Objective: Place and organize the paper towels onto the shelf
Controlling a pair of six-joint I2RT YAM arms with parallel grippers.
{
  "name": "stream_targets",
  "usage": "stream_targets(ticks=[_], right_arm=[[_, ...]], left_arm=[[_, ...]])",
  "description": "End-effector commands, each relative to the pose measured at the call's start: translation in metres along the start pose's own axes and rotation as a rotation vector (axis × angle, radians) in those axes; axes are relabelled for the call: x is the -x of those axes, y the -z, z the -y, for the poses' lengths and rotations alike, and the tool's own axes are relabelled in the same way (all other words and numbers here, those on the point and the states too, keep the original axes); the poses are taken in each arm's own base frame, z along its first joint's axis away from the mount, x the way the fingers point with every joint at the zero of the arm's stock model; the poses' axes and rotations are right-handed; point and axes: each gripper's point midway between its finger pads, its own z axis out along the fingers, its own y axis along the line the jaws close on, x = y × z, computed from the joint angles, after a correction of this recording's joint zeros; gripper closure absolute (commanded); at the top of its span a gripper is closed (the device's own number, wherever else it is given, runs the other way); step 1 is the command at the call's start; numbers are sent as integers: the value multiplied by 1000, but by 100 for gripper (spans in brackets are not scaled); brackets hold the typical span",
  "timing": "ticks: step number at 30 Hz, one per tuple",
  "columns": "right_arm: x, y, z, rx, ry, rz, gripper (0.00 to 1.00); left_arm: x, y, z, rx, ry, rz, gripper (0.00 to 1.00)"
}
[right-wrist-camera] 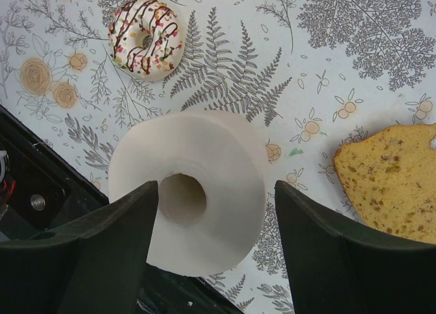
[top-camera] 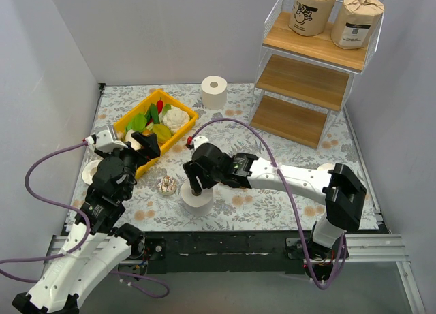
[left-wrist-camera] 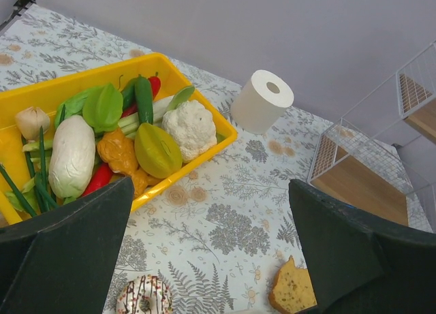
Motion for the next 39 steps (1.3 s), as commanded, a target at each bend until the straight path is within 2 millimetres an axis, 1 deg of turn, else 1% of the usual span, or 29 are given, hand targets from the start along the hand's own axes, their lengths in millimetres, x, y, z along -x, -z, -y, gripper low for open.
stream_targets(ticks=[1,2,5,11,14,17,18,20,22,25,26,28,29,30,31,32,33,34,35,36,37,38,39], right_arm=[[10,-1,-7,-9,-5,17,23],[4,-6,-5,-19,-2,-2,24],[-7,-10,1,-57,10,-44,26],[-13,-13,3,-77,26,-58,32],[-16,-15,4,-81,28,-66,37],[-17,-16,5,-87,32,-67,47],[-16,-15,6,-91,35,-65,54],[-14,-13,8,-101,42,-59,58],[-12,-10,14,-126,61,-53,60],[0,2,25,-172,89,-14,62],[8,10,27,-181,84,10,62],[18,20,41,-209,65,35,63],[27,31,45,-207,48,67,63],[32,35,57,-227,26,82,63],[36,40,64,-233,16,97,64],[43,52,71,-238,1,125,63],[45,55,88,-266,-27,130,63],[46,60,97,-283,-40,133,64],[51,72,107,-301,-61,160,64],[51,77,128,-345,-98,164,64],[52,83,139,-368,-119,176,64],[55,93,149,-388,-143,209,64],[55,98,168,-429,-182,221,65]], left_arm=[[0,0,-6,28,-7,2,2],[-1,0,-6,28,-7,2,2],[-1,0,-6,28,-7,2,2],[0,0,-6,26,-6,2,2],[-1,0,-5,22,-7,-1,2],[-2,-1,-4,23,-9,-5,2],[-2,-1,-5,23,-10,-6,2],[-2,-1,-5,22,-8,-4,2],[-3,-1,-5,23,-11,-6,2],[-3,-1,-5,24,-11,-7,2],[-3,-1,-5,23,-11,-6,2],[-4,-2,-4,21,-12,-9,2],[-4,-2,-4,21,-13,-11,2],[-4,-2,-4,21,-13,-11,2],[-4,-2,-4,21,-14,-12,2],[-5,-2,-4,20,-14,-14,2],[-5,-2,-3,18,-14,-13,2],[-4,-2,-4,20,-14,-13,2],[-4,-2,-3,16,-13,-13,2],[-5,-2,-3,18,-13,-15,2],[-6,-2,-3,15,-14,-16,2],[-6,-2,-2,14,-14,-17,2],[-6,-3,-2,11,-17,-20,2]])
